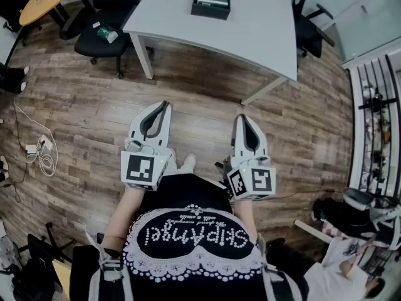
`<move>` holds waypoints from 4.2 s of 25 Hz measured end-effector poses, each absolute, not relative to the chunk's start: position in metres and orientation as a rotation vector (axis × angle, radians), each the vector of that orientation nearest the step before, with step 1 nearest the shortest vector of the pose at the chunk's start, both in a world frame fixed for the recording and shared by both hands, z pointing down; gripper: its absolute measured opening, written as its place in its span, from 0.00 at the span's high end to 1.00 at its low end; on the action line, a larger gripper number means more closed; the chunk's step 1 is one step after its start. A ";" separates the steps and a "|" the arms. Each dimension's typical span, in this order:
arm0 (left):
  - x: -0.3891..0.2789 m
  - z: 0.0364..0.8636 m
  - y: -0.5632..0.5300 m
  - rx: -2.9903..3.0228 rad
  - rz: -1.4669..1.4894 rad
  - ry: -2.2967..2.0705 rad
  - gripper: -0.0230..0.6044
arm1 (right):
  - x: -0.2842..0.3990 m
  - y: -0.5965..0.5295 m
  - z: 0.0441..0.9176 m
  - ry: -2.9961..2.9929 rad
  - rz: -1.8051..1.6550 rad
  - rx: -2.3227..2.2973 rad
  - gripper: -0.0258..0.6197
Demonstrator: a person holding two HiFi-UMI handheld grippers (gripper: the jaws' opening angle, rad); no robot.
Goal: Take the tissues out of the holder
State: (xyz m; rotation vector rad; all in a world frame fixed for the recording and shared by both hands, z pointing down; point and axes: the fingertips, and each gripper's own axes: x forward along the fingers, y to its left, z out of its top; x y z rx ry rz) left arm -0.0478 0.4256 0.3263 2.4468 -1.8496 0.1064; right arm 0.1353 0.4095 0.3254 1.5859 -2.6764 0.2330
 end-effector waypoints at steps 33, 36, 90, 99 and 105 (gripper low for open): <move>-0.016 0.321 0.397 2.422 0.004 -1.876 0.92 | 0.182 0.382 0.349 -2.704 0.359 1.561 0.91; -0.022 0.326 0.375 2.418 0.016 -1.861 0.92 | 0.174 0.359 0.353 -2.696 0.378 1.559 0.91; -0.072 0.315 -0.007 2.342 -0.176 -1.891 0.92 | 0.148 -0.029 0.361 -2.681 0.440 1.534 0.91; -0.088 0.317 -0.034 2.344 -0.178 -1.865 0.92 | 0.130 -0.052 0.366 -2.668 0.464 1.537 0.91; -0.115 0.325 -0.075 2.357 -0.131 -1.824 0.92 | 0.110 -0.084 0.365 -2.620 0.478 1.591 0.91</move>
